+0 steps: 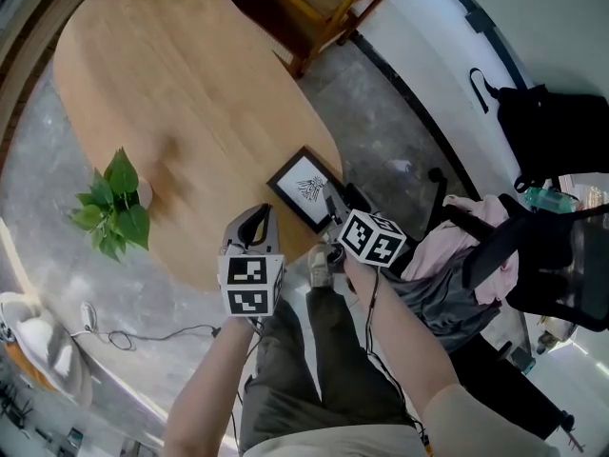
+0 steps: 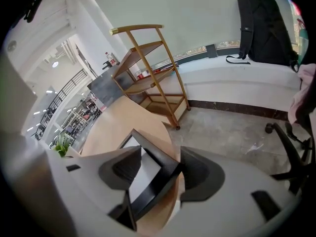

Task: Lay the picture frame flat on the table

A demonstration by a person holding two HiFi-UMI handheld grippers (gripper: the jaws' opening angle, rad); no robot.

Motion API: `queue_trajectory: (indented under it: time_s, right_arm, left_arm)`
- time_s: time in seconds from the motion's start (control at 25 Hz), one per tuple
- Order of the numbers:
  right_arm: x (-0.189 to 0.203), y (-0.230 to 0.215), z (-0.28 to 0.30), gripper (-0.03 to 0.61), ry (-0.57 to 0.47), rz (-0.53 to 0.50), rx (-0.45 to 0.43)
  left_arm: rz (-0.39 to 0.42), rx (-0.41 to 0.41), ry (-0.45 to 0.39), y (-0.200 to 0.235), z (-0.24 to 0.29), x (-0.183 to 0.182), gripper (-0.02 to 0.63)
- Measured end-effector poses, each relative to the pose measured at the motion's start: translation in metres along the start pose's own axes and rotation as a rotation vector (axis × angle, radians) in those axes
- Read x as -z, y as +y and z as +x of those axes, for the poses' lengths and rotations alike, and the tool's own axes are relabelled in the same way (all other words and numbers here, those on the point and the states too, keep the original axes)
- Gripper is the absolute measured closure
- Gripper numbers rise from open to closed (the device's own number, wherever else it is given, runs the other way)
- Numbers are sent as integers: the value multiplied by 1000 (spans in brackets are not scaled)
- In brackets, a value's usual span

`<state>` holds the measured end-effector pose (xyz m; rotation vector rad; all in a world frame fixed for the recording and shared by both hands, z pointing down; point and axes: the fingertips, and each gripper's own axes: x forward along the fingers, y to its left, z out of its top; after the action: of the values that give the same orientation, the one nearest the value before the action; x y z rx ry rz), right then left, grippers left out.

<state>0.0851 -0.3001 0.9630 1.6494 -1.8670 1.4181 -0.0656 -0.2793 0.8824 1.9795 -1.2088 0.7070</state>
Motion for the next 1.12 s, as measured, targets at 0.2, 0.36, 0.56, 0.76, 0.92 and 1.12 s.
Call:
queue_trajectory:
  time_s: [0.2,0.36,0.56,0.76,0.92,1.12]
  right_arm:
    - [3,-3,0,365,26,-53,10]
    - [0,-1,-7,365,45,-71,11]
    - [-9,7,-25,365,80,-131,24]
    - [-33,38,-61,368,78,-205,-27]
    - [-60,72,-104,444,47,-249,-81]
    - [-102,121,-165,505,-29,-265,-156]
  left_arm:
    - [0,2,9,-2,-1,3,601]
    - [4,-1,2,-4,-10,-5,601]
    - [24,-5,-12,-9,-35,-27,601]
    - [30,-24,-45,-13,-76,-56,601]
    - [38,-38,-81,-21,-117,-83,601]
    - [67,-45,-131,-39,-166,-121,601]
